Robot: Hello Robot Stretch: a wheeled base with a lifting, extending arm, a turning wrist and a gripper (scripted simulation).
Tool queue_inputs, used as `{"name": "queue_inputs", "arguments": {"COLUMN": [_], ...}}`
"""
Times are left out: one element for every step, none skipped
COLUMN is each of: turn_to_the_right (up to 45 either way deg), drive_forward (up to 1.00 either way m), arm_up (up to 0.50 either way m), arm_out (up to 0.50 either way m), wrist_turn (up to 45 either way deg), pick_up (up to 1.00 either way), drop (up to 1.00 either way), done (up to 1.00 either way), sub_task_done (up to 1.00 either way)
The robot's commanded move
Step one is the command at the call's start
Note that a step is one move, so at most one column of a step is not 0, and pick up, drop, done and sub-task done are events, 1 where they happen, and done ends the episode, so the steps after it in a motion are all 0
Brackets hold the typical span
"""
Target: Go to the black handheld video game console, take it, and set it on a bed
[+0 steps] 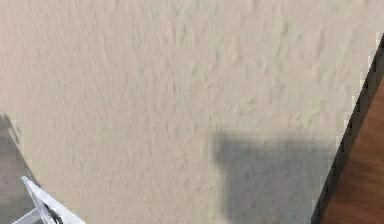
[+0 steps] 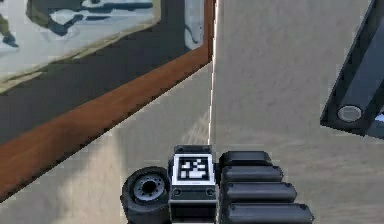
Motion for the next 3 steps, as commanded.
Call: {"name": "queue_inputs", "arguments": {"turn_to_the_right": [-45.0, -27.0, 6.0], "drive_forward": [0.0, 0.0, 0.0], "arm_up": [0.0, 0.0, 0.0], "arm_out": [0.0, 0.0, 0.0], "wrist_turn": [0.0, 0.0, 0.0], "pick_up": [0.0, 0.0, 0.0], "drop": [0.0, 0.0, 0.0], "done": [0.0, 0.0, 0.0], "sub_task_done": [0.0, 0.0, 0.0]}}
